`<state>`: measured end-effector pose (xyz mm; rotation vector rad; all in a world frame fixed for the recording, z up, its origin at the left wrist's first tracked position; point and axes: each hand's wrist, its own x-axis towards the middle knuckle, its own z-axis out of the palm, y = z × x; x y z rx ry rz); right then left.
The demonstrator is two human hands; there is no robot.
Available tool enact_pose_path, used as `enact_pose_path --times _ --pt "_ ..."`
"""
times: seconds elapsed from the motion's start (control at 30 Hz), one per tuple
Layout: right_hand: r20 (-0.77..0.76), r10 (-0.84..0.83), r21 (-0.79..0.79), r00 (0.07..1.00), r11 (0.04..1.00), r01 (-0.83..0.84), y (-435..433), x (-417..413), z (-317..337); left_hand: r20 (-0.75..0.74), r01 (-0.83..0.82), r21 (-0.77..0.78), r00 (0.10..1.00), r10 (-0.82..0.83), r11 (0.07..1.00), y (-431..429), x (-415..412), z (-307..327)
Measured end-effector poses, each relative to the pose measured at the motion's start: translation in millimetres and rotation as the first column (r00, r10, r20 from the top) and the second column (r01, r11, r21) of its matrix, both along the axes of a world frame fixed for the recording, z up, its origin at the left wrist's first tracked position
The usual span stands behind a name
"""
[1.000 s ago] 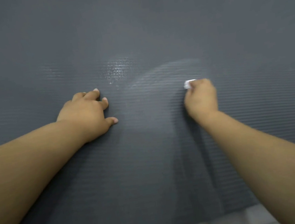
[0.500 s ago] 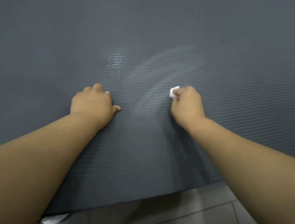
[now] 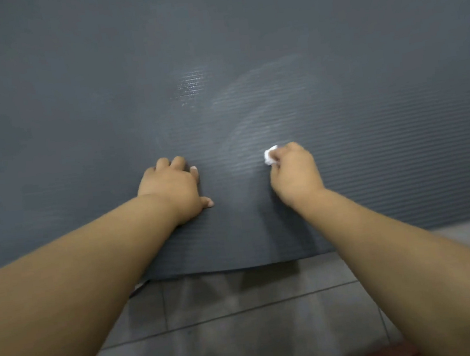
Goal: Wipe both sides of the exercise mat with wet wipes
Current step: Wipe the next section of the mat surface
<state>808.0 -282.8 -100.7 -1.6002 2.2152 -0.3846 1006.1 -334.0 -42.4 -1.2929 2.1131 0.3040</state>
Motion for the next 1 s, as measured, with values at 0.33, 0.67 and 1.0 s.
enact_pose_path --times 0.33,0.67,1.0 --pt "-0.086 -0.135 -0.06 0.987 0.99 0.13 9 -56 1 -0.161 -0.08 -0.114 0.985 0.061 0.99 8 1 -24" --pt "-0.142 0.388 -0.063 0.91 0.914 -0.4 47 -21 0 -0.14 -0.064 -0.109 0.989 0.048 0.992 9 1 -19" --pt "0.069 0.364 -0.046 0.929 0.931 -0.362 87 26 -2 -0.167 -0.031 -0.057 0.986 0.021 0.998 27 -1 6"
